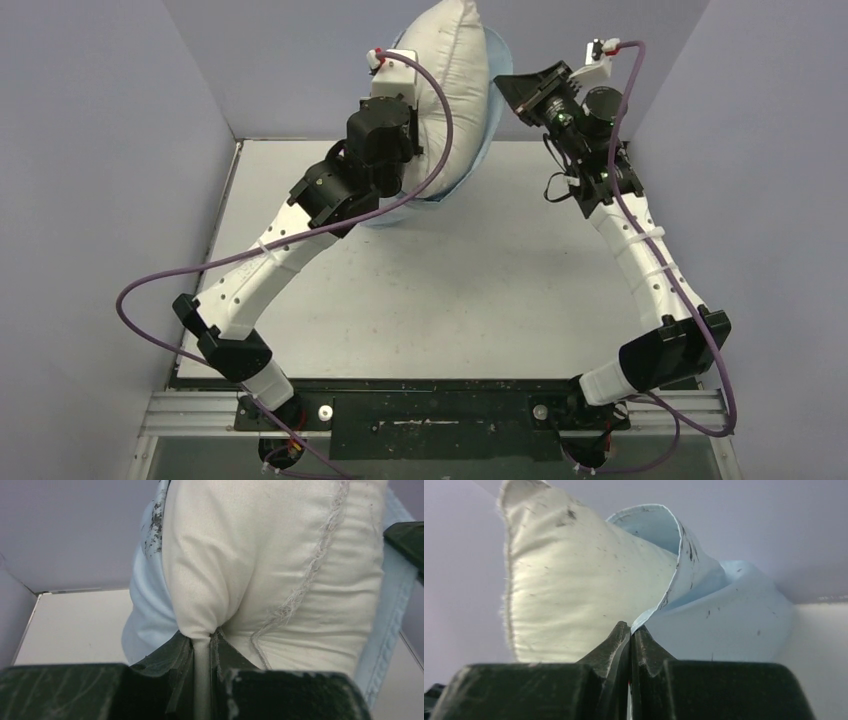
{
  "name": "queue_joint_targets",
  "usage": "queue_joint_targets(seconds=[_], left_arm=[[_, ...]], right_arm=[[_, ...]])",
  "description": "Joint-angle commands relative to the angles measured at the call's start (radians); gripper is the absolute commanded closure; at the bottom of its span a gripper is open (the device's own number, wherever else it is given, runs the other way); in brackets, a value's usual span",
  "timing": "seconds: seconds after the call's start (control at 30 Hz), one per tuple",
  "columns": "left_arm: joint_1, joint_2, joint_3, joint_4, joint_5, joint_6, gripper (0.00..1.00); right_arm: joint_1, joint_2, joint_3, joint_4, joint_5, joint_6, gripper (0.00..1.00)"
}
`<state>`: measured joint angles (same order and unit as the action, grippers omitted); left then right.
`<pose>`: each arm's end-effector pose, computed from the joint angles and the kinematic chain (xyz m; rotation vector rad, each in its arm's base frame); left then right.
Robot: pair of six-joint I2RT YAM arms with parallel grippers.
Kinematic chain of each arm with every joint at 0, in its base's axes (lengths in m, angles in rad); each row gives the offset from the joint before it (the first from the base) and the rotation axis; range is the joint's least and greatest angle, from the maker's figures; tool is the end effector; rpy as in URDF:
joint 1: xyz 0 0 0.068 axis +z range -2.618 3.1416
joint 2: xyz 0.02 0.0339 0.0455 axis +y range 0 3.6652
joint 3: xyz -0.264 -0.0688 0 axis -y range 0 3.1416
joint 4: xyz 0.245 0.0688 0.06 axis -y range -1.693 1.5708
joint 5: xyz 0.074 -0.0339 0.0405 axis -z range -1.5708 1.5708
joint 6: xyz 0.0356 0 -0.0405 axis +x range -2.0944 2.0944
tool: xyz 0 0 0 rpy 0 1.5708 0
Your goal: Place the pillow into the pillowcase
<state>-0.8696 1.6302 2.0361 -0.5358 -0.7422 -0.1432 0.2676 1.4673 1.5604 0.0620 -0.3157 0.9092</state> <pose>0.2355 -0.2416 0.5159 0.0568 1.6672 -0.1350 0.3227 0.0999 0.4753 0.2095 1.5203 1.1783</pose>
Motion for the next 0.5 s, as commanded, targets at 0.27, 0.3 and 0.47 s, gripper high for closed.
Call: queue_joint_targets(seconds=[0.27, 0.3, 0.47], left_arm=[[0.111, 0.098, 0.106, -0.15, 0.033, -0.002, 1.0], [0.111, 0.11, 0.145, -0.167, 0.04, -0.001, 1.0], [0.098, 0.175, 0.363, -0.209, 0.051, 0.022, 1.0]], right_arm=[[0.105, 0.055, 0.36, 0.094, -0.038, -0.02, 1.0], [0.101, 0.071, 0.415, 0.079, -0.033, -0.022, 1.0], [0.097, 0.152, 0.621, 0.039, 0.051, 0.007, 1.0]])
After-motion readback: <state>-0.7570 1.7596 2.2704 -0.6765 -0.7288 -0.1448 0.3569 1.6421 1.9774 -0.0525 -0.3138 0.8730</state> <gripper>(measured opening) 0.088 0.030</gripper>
